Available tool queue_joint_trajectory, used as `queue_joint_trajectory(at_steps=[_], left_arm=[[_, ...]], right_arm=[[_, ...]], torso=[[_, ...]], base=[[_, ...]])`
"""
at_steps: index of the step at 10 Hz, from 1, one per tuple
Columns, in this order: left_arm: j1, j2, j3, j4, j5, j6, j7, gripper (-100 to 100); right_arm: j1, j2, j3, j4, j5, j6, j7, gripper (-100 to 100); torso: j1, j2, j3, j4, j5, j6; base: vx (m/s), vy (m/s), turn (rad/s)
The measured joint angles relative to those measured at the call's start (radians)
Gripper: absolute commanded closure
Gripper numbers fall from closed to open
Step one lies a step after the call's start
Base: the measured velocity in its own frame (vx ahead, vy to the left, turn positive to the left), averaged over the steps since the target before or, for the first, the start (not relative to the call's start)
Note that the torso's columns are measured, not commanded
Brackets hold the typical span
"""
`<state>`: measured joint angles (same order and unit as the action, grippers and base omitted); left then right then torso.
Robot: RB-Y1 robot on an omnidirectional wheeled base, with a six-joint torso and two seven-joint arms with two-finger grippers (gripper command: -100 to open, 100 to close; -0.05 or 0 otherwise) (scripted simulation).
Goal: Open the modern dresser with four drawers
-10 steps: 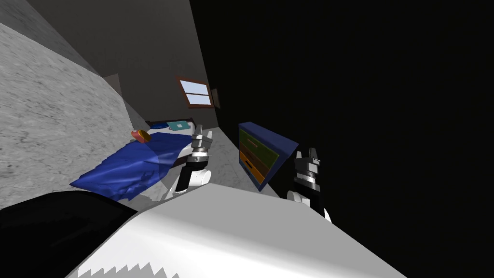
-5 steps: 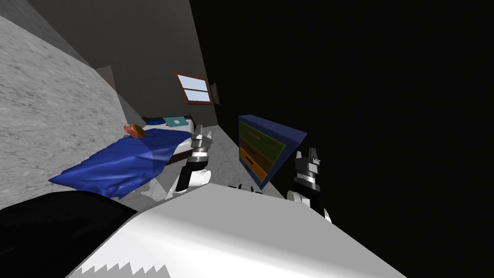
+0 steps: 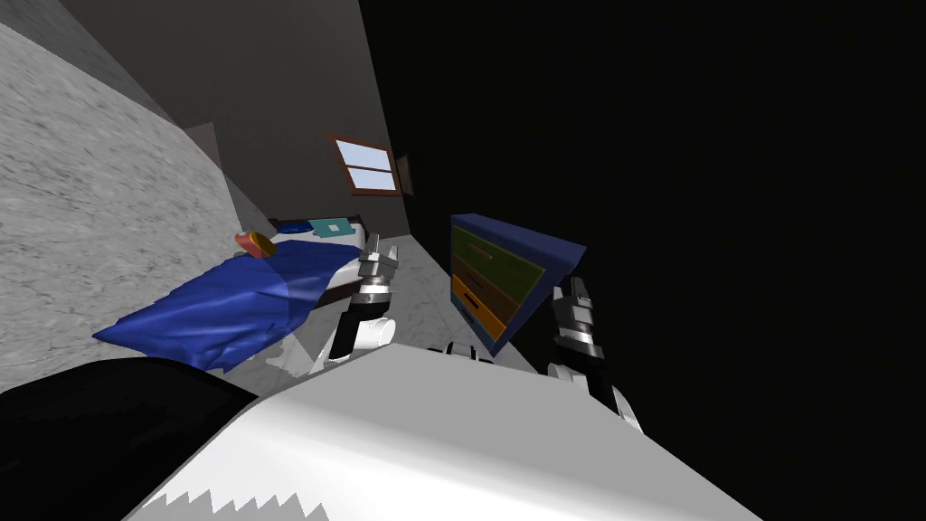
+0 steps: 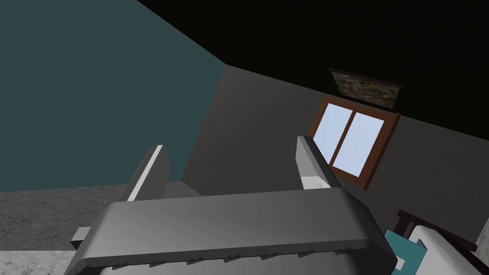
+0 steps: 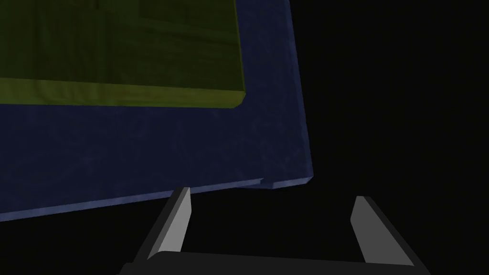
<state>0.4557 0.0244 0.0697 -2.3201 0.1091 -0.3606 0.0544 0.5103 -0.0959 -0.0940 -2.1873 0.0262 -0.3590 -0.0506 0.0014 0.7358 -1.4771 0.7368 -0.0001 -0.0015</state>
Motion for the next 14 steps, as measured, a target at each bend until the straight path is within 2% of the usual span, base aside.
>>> queue_joint_trajectory(at_steps=[3,5,7,10,12,14], left_arm=[[0.0,0.0,0.0,0.0,0.0,0.0,0.0,0],[0.0,0.0,0.0,0.0,0.0,0.0,0.0,0],[0.0,0.0,0.0,0.0,0.0,0.0,0.0,0],[0.0,0.0,0.0,0.0,0.0,0.0,0.0,0],[0.0,0.0,0.0,0.0,0.0,0.0,0.0,0],[0.0,0.0,0.0,0.0,0.0,0.0,0.0,0]], right_arm=[[0.009,-0.085,-0.025,0.056,0.061,0.026,0.055,-100],[0.014,-0.132,-0.044,0.068,0.085,0.049,0.076,-100],[0.022,-0.185,-0.074,0.125,0.136,0.062,0.119,-100],[0.041,-0.275,-0.128,0.175,0.223,0.125,0.194,-100],[0.042,-0.293,-0.144,0.223,0.267,0.13,0.236,-100],[0.04,-0.363,-0.179,0.266,0.32,0.182,0.28,-100]], torso=[[0.001,-0.002,-0.002,-0.001,0.001,0.001],[-0.004,0.002,0.001,0.001,-0.001,0.001],[0.002,0.003,0.002,0.002,0.001,0.001],[-0.001,0.001,0.0,0.001,0.0,0.001],[-0.005,0.003,0.002,0.002,-0.001,0.002],[0.002,0.001,0.0,0.001,0.001,0.001]], base=[[0.024,0.142,0.03],[0.029,0.116,0.029],[0.029,0.203,0.036],[0.035,0.207,0.038],[0.03,0.175,0.05],[0.045,0.189,0.039]])
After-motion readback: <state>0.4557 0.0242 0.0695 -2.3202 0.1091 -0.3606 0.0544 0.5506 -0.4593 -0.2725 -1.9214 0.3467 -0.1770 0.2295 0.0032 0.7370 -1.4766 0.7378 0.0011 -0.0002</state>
